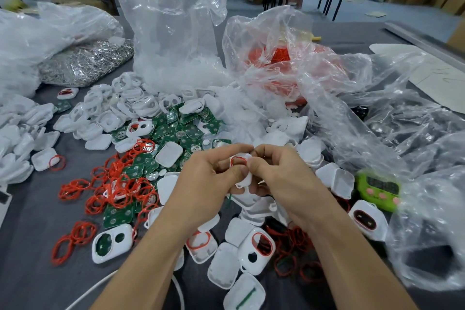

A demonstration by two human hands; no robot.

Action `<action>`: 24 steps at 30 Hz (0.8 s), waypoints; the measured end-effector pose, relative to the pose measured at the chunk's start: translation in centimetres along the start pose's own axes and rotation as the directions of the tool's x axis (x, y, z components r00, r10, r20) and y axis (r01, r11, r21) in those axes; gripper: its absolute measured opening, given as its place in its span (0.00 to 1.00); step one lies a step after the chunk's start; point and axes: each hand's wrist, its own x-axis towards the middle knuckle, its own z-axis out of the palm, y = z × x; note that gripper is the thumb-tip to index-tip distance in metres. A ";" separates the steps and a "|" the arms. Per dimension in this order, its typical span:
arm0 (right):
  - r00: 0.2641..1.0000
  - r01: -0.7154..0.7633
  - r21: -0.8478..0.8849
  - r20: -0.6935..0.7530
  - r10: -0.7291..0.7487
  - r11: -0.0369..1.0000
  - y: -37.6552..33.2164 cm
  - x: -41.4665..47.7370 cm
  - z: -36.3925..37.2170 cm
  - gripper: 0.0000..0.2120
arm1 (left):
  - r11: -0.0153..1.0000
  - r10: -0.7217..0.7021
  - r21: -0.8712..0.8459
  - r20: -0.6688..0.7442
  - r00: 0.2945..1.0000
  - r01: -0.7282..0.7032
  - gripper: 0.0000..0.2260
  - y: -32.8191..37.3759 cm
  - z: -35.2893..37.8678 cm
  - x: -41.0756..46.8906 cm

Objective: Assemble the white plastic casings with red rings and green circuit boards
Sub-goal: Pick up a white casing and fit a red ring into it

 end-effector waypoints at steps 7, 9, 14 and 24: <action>1.000 0.004 -0.006 -0.016 -0.004 1.000 0.0 0.0 0.2 0.11 | 0.999 0.049 0.020 -0.029 0.998 -0.048 0.15 -0.3 0.0 0.0; 1.000 0.007 0.040 -0.027 -0.006 0.999 -0.2 0.0 0.2 0.12 | 0.997 0.069 0.045 -0.046 0.997 -0.067 0.15 -0.1 0.1 -0.1; 0.999 -0.027 0.219 0.048 0.017 0.975 -0.8 -0.2 -0.3 0.14 | 0.998 0.062 -0.001 -0.066 0.996 -0.062 0.13 0.7 0.0 -0.4; 0.997 0.005 0.234 0.073 -0.023 0.972 -1.0 -0.4 -0.4 0.14 | 0.993 0.106 0.061 -0.111 0.988 -0.100 0.13 1.3 0.3 -0.5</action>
